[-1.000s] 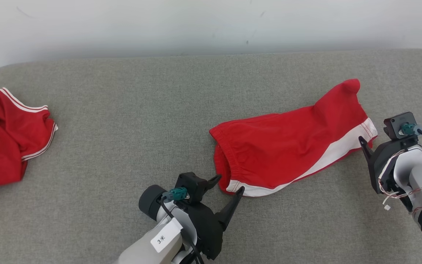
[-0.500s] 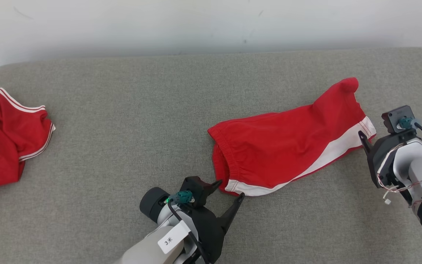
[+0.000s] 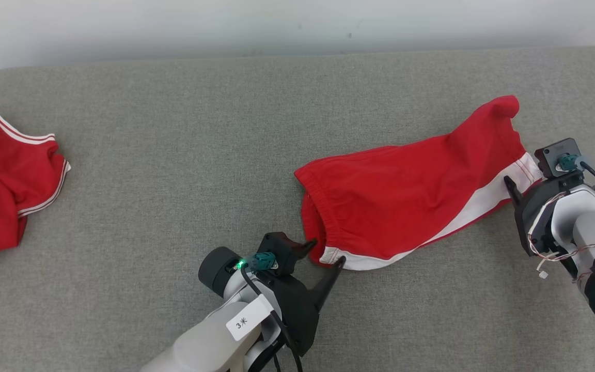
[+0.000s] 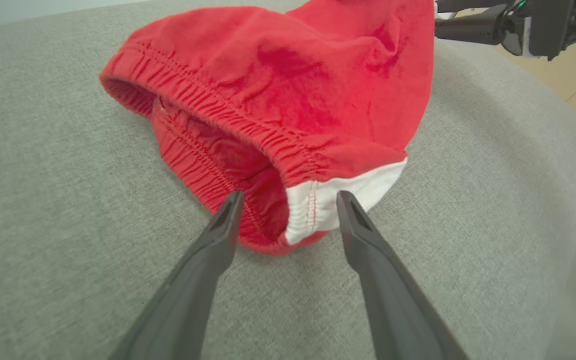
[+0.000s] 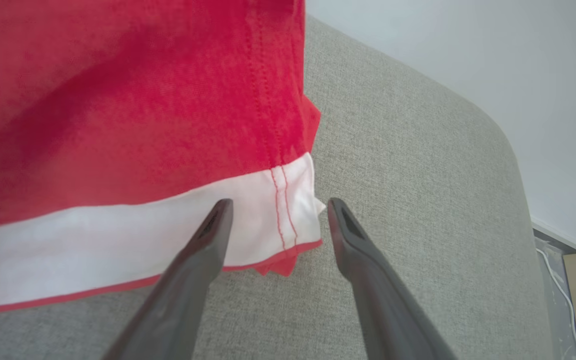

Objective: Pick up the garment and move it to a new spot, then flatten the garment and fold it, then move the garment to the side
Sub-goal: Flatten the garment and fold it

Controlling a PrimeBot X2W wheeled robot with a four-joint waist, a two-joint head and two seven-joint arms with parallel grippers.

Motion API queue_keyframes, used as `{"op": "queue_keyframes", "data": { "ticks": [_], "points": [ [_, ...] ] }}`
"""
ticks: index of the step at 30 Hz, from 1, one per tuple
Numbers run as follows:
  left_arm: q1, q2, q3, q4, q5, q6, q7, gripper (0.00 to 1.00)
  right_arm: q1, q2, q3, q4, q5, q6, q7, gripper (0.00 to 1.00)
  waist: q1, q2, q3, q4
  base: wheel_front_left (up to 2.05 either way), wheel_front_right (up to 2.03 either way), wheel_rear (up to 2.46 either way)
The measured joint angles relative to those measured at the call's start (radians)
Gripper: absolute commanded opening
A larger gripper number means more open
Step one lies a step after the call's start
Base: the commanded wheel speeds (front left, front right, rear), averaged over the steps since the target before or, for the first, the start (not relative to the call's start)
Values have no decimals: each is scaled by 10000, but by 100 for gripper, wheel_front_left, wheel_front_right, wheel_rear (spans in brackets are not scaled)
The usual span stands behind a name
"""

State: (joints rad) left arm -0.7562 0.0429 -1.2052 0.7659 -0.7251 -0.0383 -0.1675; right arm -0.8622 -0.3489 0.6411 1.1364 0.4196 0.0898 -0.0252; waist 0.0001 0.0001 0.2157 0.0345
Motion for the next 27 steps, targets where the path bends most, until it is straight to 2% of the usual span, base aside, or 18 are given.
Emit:
{"op": "queue_keyframes", "data": {
  "ticks": [1, 10, 15, 22, 27],
  "points": [
    [-14, 2, -38, 6, -38, 0, 2, 0, -33, 17, 17, 15, -13, 23, -2, 0, 0, 0, 11, 9, 0, 0, 0],
    [-108, -2, -144, 130, -405, -13, -4, 0, -78, 100, 25, 265, -25, 84, -29, 0, 0, 0, -12, 70, 0, 0, 0],
    [-189, -10, -17, 257, -570, 132, -221, 0, -78, 169, -2, 286, 10, 125, -203, 0, -2, 0, -127, 93, 0, 0, 0],
    [-363, 0, 619, 940, -706, 293, -550, 0, -73, 460, -272, 251, 443, 224, -472, 0, -2, 0, -432, 123, 0, 0, 0],
    [-354, 380, 1049, 1041, -1022, 420, -698, 0, -16, 648, -456, 196, 800, 272, -510, 0, -2, -1, -670, 134, 0, 0, 0]
  ]
}}
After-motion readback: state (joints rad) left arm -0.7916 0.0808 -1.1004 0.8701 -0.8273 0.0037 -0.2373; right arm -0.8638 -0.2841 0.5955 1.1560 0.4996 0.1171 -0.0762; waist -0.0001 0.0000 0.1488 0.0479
